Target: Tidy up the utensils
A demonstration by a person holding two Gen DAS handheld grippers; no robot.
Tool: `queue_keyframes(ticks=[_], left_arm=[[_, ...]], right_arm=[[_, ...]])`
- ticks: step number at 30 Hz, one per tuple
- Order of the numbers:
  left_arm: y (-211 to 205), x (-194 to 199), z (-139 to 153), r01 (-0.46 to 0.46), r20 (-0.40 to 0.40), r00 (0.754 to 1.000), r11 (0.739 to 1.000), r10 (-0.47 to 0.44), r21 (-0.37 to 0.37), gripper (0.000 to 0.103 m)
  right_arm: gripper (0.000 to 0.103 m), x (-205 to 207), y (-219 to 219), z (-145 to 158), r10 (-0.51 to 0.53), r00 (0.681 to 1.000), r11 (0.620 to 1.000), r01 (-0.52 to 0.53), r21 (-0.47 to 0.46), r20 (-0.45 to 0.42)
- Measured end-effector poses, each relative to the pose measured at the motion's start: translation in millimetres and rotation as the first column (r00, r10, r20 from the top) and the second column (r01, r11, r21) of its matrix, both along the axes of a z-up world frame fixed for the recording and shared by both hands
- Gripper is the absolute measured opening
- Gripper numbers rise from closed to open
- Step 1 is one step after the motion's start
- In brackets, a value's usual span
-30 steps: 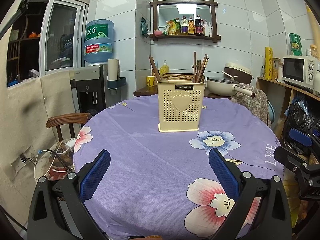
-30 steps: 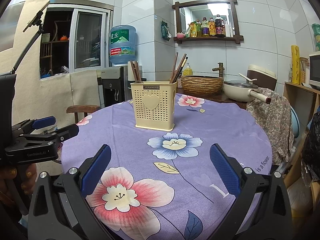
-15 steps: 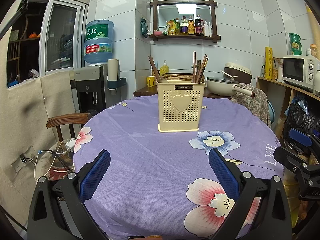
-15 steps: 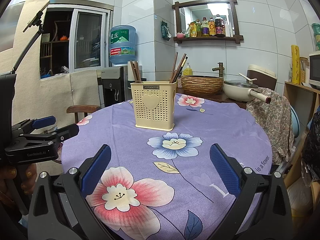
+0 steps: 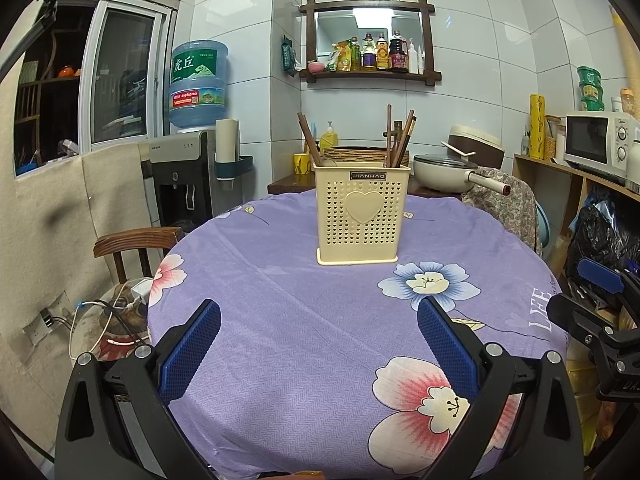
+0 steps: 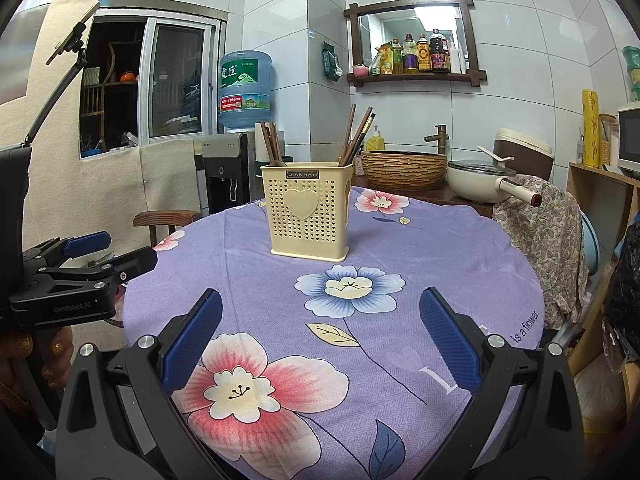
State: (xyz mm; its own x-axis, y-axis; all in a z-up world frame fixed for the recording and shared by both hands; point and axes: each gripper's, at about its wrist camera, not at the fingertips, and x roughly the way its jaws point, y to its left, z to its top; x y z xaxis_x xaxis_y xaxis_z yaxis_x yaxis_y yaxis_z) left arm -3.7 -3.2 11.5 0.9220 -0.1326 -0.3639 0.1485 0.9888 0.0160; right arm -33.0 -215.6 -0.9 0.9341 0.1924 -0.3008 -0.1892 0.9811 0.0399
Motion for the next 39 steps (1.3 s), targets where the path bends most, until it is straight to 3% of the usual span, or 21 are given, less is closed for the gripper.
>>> queue_keyframes(ticks=[39], left_arm=[[-5.6,-2.5,4.7,0.006,0.003,1.0,1.0,-0.006,0.001,0.097]], right_arm=[[0.097,1.2,-0.2,-1.5,0.004,1.0,1.0,-0.004,-0.002,-0.006]])
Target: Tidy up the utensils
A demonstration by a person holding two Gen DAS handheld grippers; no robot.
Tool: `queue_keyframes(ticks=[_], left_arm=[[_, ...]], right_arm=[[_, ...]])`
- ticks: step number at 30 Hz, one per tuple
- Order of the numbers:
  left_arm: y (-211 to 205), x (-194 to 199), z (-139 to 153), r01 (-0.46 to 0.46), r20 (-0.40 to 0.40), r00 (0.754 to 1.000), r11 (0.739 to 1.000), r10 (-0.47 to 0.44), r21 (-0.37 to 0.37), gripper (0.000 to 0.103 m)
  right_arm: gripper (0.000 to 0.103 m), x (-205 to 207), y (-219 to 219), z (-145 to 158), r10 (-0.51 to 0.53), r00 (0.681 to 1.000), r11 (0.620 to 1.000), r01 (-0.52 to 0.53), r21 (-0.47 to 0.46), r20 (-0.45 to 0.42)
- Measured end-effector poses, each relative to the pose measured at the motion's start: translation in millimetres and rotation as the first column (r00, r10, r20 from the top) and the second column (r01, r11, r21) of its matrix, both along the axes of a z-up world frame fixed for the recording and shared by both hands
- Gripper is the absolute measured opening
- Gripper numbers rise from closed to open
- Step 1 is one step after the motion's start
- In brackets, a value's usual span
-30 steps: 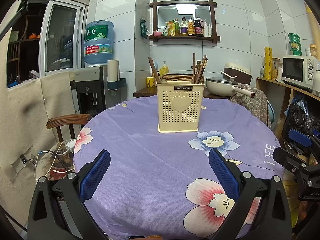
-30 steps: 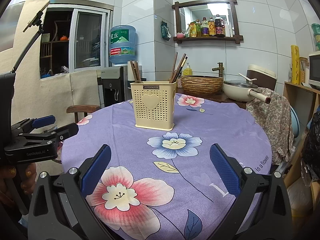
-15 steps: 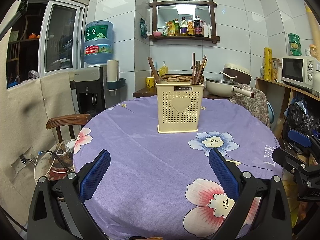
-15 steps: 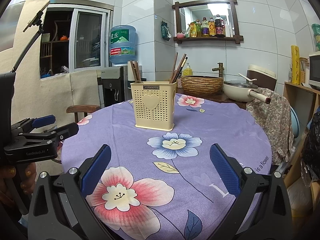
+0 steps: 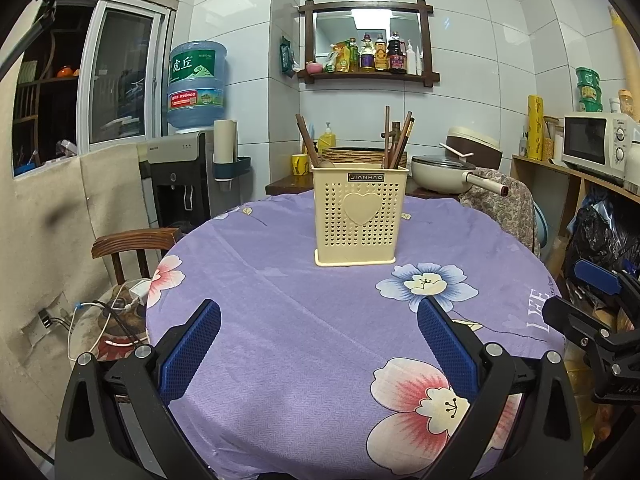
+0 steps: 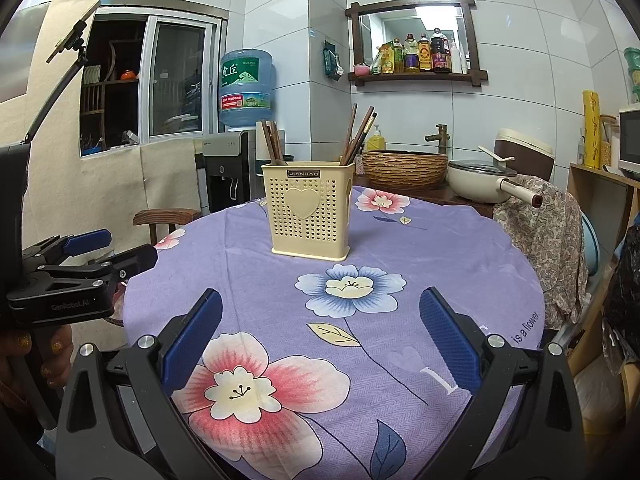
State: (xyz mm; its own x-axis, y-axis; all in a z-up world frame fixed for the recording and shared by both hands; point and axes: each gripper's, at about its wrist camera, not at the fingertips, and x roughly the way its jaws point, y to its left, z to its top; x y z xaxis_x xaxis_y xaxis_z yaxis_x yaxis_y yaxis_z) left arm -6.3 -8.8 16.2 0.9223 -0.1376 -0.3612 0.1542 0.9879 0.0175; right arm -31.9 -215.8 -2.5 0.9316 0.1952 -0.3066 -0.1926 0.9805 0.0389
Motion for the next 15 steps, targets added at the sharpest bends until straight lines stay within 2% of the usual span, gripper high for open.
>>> queue_keyframes(ticks=[5,15], left_arm=[[1.8,-1.5,0.3,0.009,0.008,1.0,1.0,-0.009,-0.019,0.097],[2.2,-0.6,-1.0,0.003,0.003,1.0,1.0,-0.003,-0.002,0.097]], right_arm=[[0.097,-0.4,-0.2,0.1,0.002,1.0,1.0,-0.002,-0.001,0.002],[0.097,0.0,-0.6,0.2,0.003,1.0,1.0,-0.003,-0.001,-0.001]])
